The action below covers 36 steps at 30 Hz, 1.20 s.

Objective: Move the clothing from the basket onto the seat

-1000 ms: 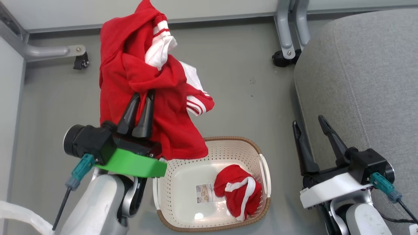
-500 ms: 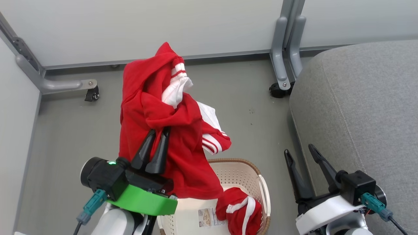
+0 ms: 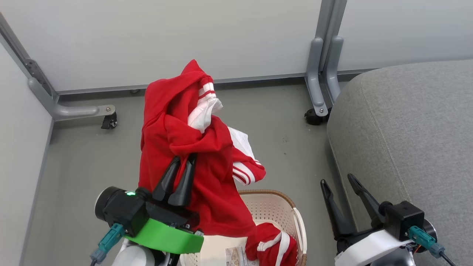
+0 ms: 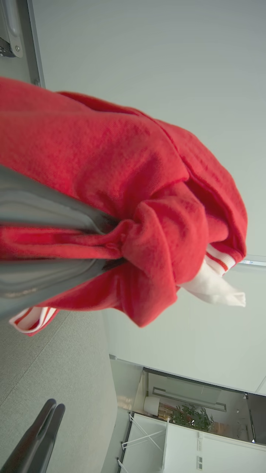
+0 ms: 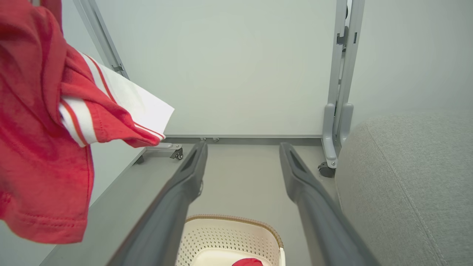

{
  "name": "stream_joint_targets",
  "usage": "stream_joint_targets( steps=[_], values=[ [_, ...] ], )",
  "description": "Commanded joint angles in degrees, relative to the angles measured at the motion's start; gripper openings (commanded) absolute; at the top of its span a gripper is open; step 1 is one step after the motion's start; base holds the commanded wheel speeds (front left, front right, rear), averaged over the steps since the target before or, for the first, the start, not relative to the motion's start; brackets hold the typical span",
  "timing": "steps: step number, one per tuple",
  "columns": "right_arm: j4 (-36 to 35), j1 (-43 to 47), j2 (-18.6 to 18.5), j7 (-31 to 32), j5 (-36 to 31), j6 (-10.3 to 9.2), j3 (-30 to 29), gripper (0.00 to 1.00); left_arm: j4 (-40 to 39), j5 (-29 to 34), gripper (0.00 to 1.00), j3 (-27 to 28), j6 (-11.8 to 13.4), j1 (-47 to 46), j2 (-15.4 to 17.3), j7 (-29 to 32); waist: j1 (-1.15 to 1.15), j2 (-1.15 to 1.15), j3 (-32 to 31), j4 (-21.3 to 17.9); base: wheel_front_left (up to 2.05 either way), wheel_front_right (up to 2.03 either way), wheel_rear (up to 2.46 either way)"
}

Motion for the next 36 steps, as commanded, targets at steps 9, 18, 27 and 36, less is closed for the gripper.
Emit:
stream_joint_targets(
  steps=[9, 18, 27, 36],
  values=[
    [-0.5, -0.3, -0.5, 0.1, 0.9, 0.00, 1.2, 1.00, -0.5, 0.6, 0.00, -0.4, -0.4, 0.6, 0.0, -0.2, 0.00, 0.00, 0.1, 0.2, 0.00, 0.00, 0.00],
    [0.5, -8.7, -4.1, 0.1, 6.3, 0.00, 11.4, 1.00, -0.3, 0.4, 0.00, -1.2, -0.9, -1.8, -0.4, -0.1, 0.00, 0.00, 1.4, 1.9, 0.00, 0.00, 0.00],
    [7.3, -21.1, -5.4, -2.5, 14.4, 0.00, 25.4, 1.00, 0.8, 0.2, 0.00, -2.3, -1.8, -3.4, -1.0, -0.1, 0.00, 0.00, 2.3, 3.6, 0.00, 0.00, 0.00],
    [17.2, -31.7, -5.0, -4.1, 19.2, 0.00, 35.6, 1.00, 1.1, 0.5, 0.00, -3.4, -2.3, -4.4, -1.3, -0.1, 0.00, 0.00, 2.9, 4.1, 0.00, 0.00, 0.00]
  ],
)
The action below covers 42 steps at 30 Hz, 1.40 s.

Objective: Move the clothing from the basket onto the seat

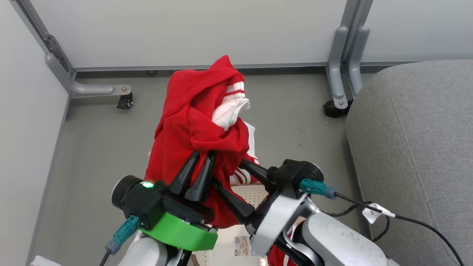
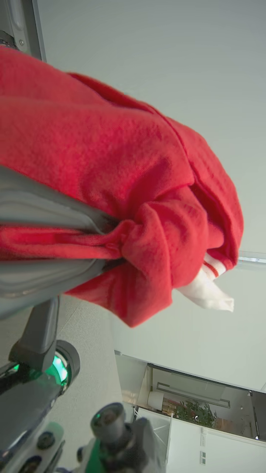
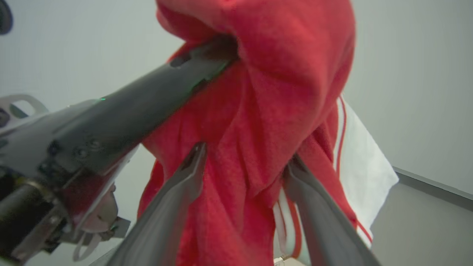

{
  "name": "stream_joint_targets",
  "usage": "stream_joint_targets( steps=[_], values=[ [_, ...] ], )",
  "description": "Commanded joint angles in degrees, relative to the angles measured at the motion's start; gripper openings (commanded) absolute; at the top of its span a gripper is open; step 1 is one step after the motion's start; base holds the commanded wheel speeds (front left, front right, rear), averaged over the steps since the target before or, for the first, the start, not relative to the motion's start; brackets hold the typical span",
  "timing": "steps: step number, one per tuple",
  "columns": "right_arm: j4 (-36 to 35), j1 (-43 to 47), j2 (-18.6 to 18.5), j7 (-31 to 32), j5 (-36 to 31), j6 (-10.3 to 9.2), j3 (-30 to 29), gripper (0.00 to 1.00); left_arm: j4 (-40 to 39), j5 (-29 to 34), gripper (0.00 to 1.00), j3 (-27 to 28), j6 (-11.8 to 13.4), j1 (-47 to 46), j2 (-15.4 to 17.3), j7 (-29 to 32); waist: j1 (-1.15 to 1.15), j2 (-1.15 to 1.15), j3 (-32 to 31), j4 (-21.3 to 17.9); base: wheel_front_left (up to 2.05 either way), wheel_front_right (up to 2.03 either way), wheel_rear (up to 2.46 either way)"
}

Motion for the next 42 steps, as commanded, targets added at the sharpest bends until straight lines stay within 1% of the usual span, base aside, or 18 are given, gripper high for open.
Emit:
stream_joint_targets(
  steps=[1, 8, 9, 10, 11, 17, 28, 29, 30, 31, 36, 42],
  values=[
    [1.1, -1.5, 0.2, -0.4, 0.5, 0.00, 1.1, 1.00, 0.0, 0.4, 0.00, 0.0, -0.4, -1.1, -0.1, -0.2, 0.00, 0.00, 0.1, 0.0, 0.00, 0.00, 0.00],
    [6.0, -6.5, 1.4, -2.9, 2.3, 0.00, 4.3, 1.00, 0.1, 0.0, 0.00, -0.3, -0.4, -1.3, -0.2, -0.2, 0.00, 0.00, 0.2, 0.0, 0.00, 0.00, 0.00],
    [6.5, -6.9, 1.7, -3.1, 2.6, 0.01, 4.7, 0.57, 0.1, -0.1, 0.00, -0.4, -0.4, -1.3, -0.2, -0.2, 0.00, 0.00, 0.2, 0.0, 0.00, 0.00, 0.00],
    [6.9, -7.5, 1.8, -3.4, 2.7, 0.01, 5.0, 0.19, 0.1, -0.2, 0.00, -0.5, -0.5, -1.3, -0.2, -0.2, 0.00, 0.00, 0.2, 0.0, 0.00, 0.00, 0.00],
    [7.2, -7.8, 1.9, -3.6, 3.3, 0.01, 5.4, 0.00, 0.1, -0.2, 0.00, -0.5, -0.5, -1.3, -0.2, -0.2, 0.00, 0.00, 0.2, 0.0, 0.00, 0.00, 0.00],
    [9.0, -9.4, 1.9, -5.3, 4.7, 0.00, 6.7, 0.00, 0.2, -0.4, 0.00, -0.5, -0.1, -1.1, -0.2, -0.2, 0.00, 0.00, 0.1, 0.0, 0.00, 0.00, 0.00],
    [10.4, -10.6, 1.4, -6.7, 5.9, 0.00, 7.7, 0.00, 0.4, -0.5, 0.00, -0.6, 0.4, -1.0, 0.2, 0.2, 0.00, 0.00, -0.2, -0.2, 0.00, 0.00, 0.00],
    [10.4, -10.7, 1.3, -6.9, 6.0, 0.00, 7.6, 0.00, 0.4, -0.5, 0.05, -0.3, 0.7, -1.0, 0.1, 0.2, 0.00, 0.00, -0.2, -0.2, 0.00, 0.00, 0.00],
    [10.5, -10.8, 1.3, -7.0, 5.9, 0.00, 7.5, 0.00, 0.5, -0.5, 0.47, -0.1, 1.1, -0.9, 0.0, 0.2, 0.00, 0.00, -0.2, -0.1, 0.00, 0.00, 0.00],
    [10.7, -10.9, 1.1, -7.1, 5.6, 0.00, 7.2, 0.00, 0.5, -0.4, 1.00, -0.1, 1.1, -0.9, 0.1, 0.3, 0.00, 0.00, -0.1, -0.1, 0.00, 0.00, 0.00],
    [11.2, -11.2, 1.0, -7.6, 4.8, 0.00, 6.4, 0.00, -0.5, 0.9, 1.00, 0.5, 2.3, -0.1, 1.2, 0.2, 0.00, 0.00, 0.0, 0.2, 0.00, 0.00, 0.00],
    [12.0, -11.4, 0.7, -8.0, 3.7, 0.00, 5.3, 0.00, -2.7, 3.8, 1.00, -0.2, 3.7, 1.9, 4.8, 2.4, 0.00, 0.00, 0.1, 0.8, 0.00, 0.00, 0.00]
  ],
)
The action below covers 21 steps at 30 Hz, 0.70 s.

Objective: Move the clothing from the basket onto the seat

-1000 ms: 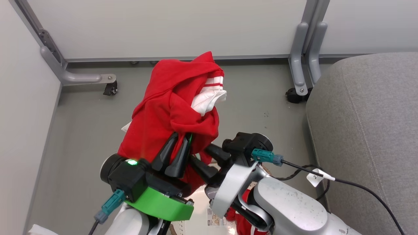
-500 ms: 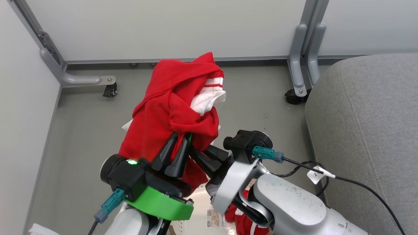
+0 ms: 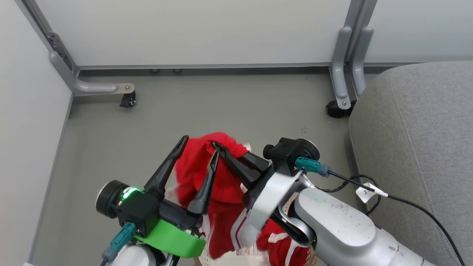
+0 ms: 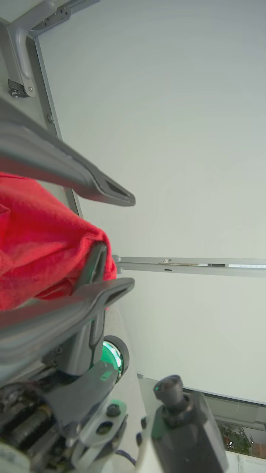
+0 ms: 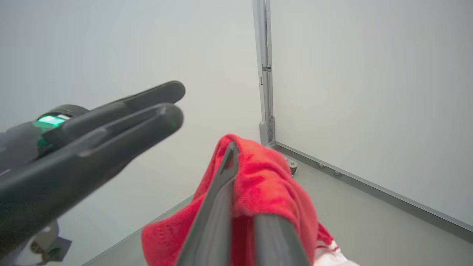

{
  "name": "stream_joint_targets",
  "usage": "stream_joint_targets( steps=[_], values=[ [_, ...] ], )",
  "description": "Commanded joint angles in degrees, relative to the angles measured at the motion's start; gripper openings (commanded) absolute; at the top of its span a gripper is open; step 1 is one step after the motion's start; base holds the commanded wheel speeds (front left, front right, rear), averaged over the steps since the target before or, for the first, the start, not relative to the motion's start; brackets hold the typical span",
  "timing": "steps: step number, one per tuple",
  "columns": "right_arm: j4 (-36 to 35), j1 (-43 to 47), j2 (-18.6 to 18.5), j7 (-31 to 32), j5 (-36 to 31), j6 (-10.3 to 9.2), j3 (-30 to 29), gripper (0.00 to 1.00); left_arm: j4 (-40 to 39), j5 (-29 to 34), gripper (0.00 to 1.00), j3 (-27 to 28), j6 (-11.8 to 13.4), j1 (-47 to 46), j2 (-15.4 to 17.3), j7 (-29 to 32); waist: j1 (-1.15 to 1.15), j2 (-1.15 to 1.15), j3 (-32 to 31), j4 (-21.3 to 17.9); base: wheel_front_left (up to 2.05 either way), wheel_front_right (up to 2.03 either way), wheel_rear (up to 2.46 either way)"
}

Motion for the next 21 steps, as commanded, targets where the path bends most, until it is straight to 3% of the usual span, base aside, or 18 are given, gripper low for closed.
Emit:
stream_joint_targets(
  steps=[1, 9, 21],
  values=[
    [0.1, -0.4, -0.2, -0.5, -0.5, 0.00, -0.5, 0.00, -0.6, 0.8, 1.00, -0.2, 0.2, 1.1, 1.2, 0.9, 0.00, 0.00, 0.1, 0.3, 0.00, 0.00, 0.00],
    [1.4, 1.4, -1.0, -0.5, -1.3, 0.00, -2.0, 0.00, -3.2, 1.1, 1.00, -1.8, -0.7, 4.6, 5.8, 5.9, 0.00, 0.00, 0.4, 1.1, 0.00, 0.00, 0.00],
    [2.3, 2.5, -1.7, -0.1, -1.8, 0.00, -3.8, 0.00, -3.1, 0.2, 1.00, -4.2, -0.9, 7.3, 6.0, 7.5, 0.00, 0.00, 0.3, 1.5, 0.00, 0.00, 0.00]
  ],
)
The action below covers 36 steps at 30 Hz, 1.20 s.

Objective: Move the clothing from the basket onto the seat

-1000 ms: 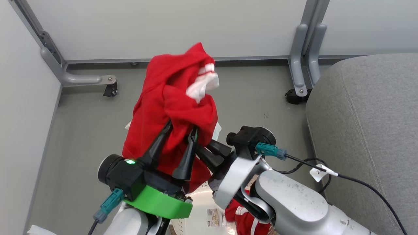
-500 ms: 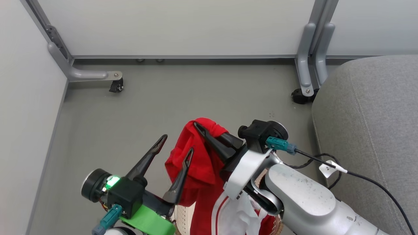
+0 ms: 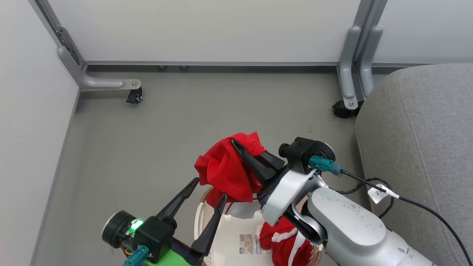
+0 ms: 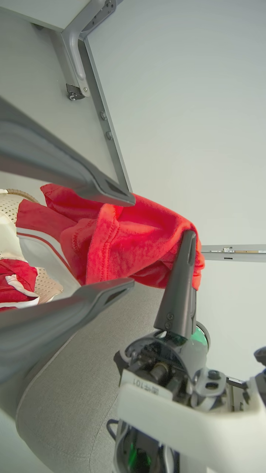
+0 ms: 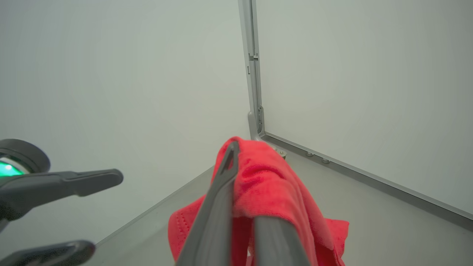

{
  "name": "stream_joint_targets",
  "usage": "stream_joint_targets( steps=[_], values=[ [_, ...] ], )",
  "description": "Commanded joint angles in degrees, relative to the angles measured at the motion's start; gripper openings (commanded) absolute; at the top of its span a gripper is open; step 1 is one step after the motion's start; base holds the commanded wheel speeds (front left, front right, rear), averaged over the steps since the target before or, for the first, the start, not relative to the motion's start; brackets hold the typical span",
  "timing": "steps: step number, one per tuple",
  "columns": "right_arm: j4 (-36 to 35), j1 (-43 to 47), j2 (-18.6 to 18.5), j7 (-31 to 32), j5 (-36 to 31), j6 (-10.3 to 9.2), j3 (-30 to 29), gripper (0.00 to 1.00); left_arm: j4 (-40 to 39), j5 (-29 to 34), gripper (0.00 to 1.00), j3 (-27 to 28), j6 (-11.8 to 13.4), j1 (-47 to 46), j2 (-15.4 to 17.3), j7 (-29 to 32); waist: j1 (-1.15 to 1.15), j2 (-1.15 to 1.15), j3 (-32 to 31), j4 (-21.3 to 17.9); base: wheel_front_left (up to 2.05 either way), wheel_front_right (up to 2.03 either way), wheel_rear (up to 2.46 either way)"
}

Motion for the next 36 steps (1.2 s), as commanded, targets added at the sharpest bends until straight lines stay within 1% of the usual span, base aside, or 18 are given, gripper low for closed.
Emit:
stream_joint_targets(
  steps=[1, 4, 8, 9, 16, 22, 27, 33, 36],
  values=[
    [0.2, 0.7, -0.4, 0.1, -0.4, 0.00, -0.5, 0.00, 0.3, -0.2, 1.00, -0.1, -0.1, 0.7, 0.0, 0.0, 0.00, 0.00, 0.0, -0.2, 0.00, 0.00, 0.00],
    [0.5, 0.7, -0.5, 0.2, -0.5, 0.00, -1.1, 0.00, 0.5, -0.3, 1.00, -0.3, 0.0, 0.9, 0.1, 0.2, 0.00, 0.00, 0.2, -1.0, 0.00, 0.00, 0.00],
    [0.7, 0.6, -0.6, 0.2, -0.8, 0.00, -2.3, 0.00, 0.6, 0.1, 1.00, -0.6, -0.3, 0.6, 0.7, 0.1, 0.00, 0.00, 0.9, -3.4, 0.00, 0.00, 0.00],
    [0.6, 0.4, -0.7, 0.3, -1.2, 0.00, -3.0, 0.00, 0.5, 0.2, 1.00, -0.7, -0.5, 0.2, 0.9, 0.0, 0.00, 0.00, 1.6, -5.1, 0.00, 0.00, 0.00],
    [0.2, -0.8, -1.3, 0.2, -3.0, 0.00, -6.4, 0.00, 0.3, 1.2, 1.00, -1.1, -0.9, -2.3, 1.0, -0.1, 0.00, 0.00, 4.5, -13.0, 0.00, 0.00, 0.00],
    [-0.8, -0.9, -2.6, 0.3, -4.8, 0.00, -10.1, 0.00, 0.1, 1.5, 1.00, -1.7, -1.5, -4.3, 1.4, 0.4, 0.00, 0.00, 6.8, -20.3, 0.00, 0.00, 0.00],
    [-1.7, 0.5, -3.5, 0.2, -5.8, 0.00, -14.1, 0.00, -0.2, 2.1, 1.00, -2.0, -1.8, -5.8, 1.8, 1.1, 0.00, 0.00, 8.7, -25.3, 0.00, 0.00, 0.00],
    [-2.7, 1.7, -3.9, 0.0, -6.8, 0.00, -19.4, 0.00, -0.5, 2.5, 1.00, -2.2, -2.0, -7.6, 1.8, 1.7, 0.00, 0.00, 10.8, -29.2, 0.00, 0.00, 0.00],
    [-2.9, 1.6, -4.2, -0.1, -6.5, 0.00, -22.3, 0.00, -0.6, 2.6, 1.00, -2.3, -2.0, -8.3, 1.8, 2.0, 0.00, 0.00, 11.5, -30.1, 0.00, 0.00, 0.00]
  ],
)
